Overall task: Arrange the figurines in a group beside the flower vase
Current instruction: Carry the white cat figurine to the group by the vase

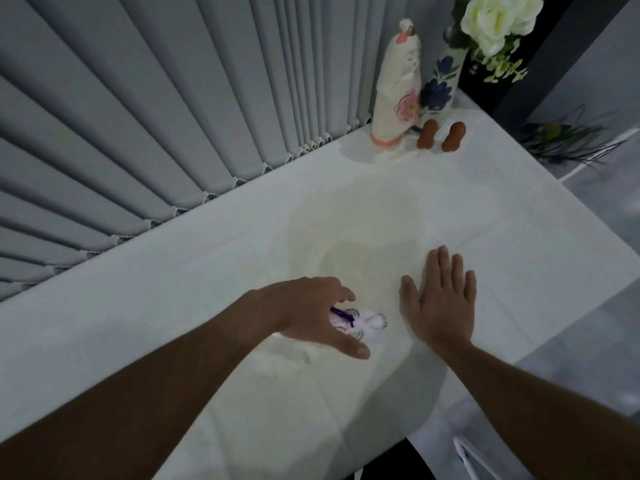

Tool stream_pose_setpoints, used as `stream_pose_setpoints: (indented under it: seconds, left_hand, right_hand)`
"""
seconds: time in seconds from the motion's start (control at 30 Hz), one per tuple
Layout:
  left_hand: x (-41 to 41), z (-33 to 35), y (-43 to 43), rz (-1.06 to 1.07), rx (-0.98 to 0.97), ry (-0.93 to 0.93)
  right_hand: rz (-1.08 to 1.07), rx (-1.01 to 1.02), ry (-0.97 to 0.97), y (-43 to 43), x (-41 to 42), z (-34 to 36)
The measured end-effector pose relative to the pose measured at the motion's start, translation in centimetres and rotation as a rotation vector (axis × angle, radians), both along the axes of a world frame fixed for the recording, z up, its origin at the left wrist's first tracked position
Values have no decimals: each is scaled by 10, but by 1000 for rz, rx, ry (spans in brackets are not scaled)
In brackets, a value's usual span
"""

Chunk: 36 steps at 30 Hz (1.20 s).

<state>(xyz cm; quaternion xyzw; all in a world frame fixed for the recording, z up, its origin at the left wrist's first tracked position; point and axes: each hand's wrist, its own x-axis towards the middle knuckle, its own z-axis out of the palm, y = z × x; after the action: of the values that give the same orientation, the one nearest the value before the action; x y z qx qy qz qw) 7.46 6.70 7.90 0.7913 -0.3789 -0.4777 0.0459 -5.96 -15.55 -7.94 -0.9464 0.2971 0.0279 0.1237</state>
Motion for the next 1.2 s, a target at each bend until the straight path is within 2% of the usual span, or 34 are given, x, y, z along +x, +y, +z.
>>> stream_pose_setpoints:
  seconds: [0.07, 0.17, 0.57, 0.73, 0.83, 0.93, 1.2]
  left_hand:
    - [-9, -11, 7, -46, -29, -7]
    - [-14, -26, 12, 30, -108, -35]
    - [-24, -54, -3, 67, -119, -226]
    - [4, -47, -26, 211, -204, -298]
    - [29, -41, -45, 331, -223, -289]
    - [51, -39, -67, 387, -250, -302]
    - [102, -47, -136, 472, -286, -383]
  right_hand:
    - [-8, 2, -5, 1, 0, 0]
    - [-24, 15, -13, 1, 2, 1]
    - [-27, 21, -37, -1, 3, 4]
    - [-36, 48, -57, -5, 6, 10]
    - [40, 34, -38, -24, 16, 10]
    - [113, 15, -25, -52, 41, 9]
    - [82, 23, -40, -68, 63, 11]
